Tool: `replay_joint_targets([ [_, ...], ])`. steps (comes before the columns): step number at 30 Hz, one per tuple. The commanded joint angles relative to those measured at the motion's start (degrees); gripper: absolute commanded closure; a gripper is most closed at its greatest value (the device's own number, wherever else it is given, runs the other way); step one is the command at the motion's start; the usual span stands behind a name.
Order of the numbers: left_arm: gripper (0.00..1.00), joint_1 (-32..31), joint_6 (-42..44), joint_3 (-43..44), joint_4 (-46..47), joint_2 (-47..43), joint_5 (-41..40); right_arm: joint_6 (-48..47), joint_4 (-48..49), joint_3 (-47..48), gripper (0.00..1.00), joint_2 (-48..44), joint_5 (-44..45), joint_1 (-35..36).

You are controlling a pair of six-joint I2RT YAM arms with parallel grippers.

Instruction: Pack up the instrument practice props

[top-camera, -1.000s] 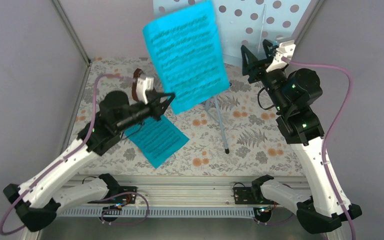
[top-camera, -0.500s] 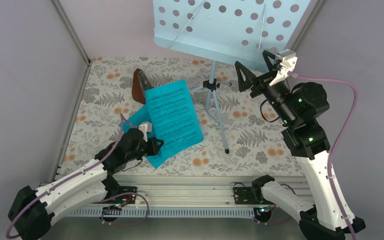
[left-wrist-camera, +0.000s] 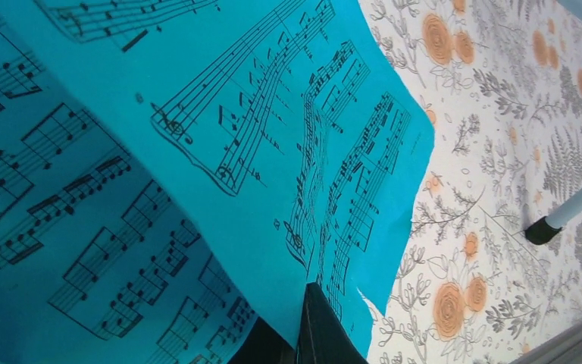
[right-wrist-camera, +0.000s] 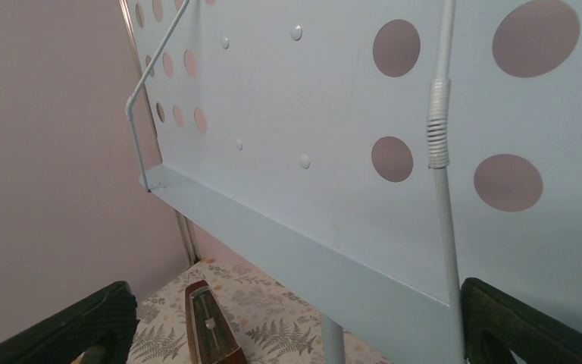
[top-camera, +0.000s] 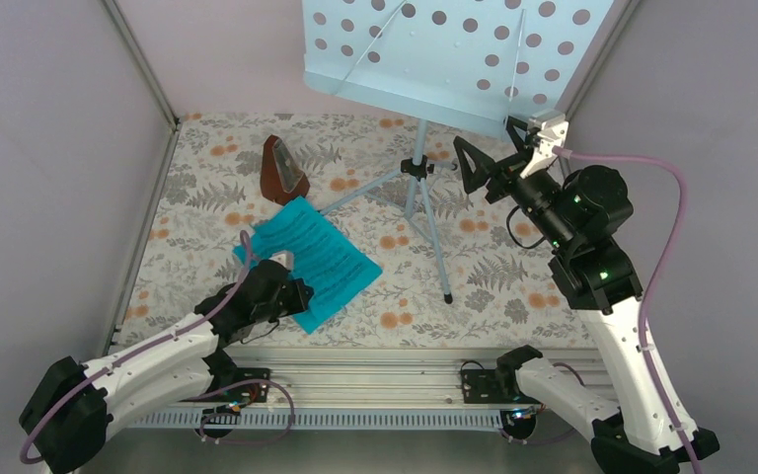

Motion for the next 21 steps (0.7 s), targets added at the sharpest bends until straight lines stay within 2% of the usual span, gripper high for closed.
replay_joint_targets([
  [1,0.98,0.2,-0.5,-0.2,-2.2,-0.2,-2.6,1.1,-0.3,-1.0,0.00,-0.6,-1.1,-0.4],
  [3,0.96,0.2,-0.5,0.4,-3.2,-0.1,-3.4,1.3,-0.3,-1.2,0.00,-0.7,-1.2,-0.3],
  [5,0.84,0.2,-0.1,1.2,-4.4,-0.1,-4.1,1.6,-0.3,-1.3,0.00,-0.7,-0.9,-0.4],
  [6,0.71,0.2,0.5,1.7,-5.0,-0.1,-4.4,1.6,-0.3,-1.5,0.00,-0.8,-0.7,-0.4],
  [8,0.35,0.3,1.5,4.0,-7.3,-0.2,-5.2,2.0,-0.4,-1.7,0.00,-1.1,0.7,-0.4],
  [9,0.22,0.1,2.2,5.5,-9.0,-0.4,-5.9,2.3,-0.4,-1.9,0.00,-1.4,1.5,-0.4],
  [11,0.07,0.1,3.6,9.8,-13.4,-1.0,-8.0,2.5,-0.3,-2.7,0.00,-2.3,2.7,-0.4],
  [13,0.00,0.0,5.1,14.5,-17.2,-1.8,-10.8,2.6,0.1,-3.8,0.00,-3.6,3.0,-0.4],
  [18,0.00,0.0,11.0,27.5,-23.6,-2.8,-18.4,3.6,2.1,-9.6,0.00,-8.9,3.0,-0.4],
  [21,0.00,0.2,19.4,34.1,-23.2,-1.2,-19.4,5.6,3.1,-15.7,0.00,-13.1,3.5,-0.4],
])
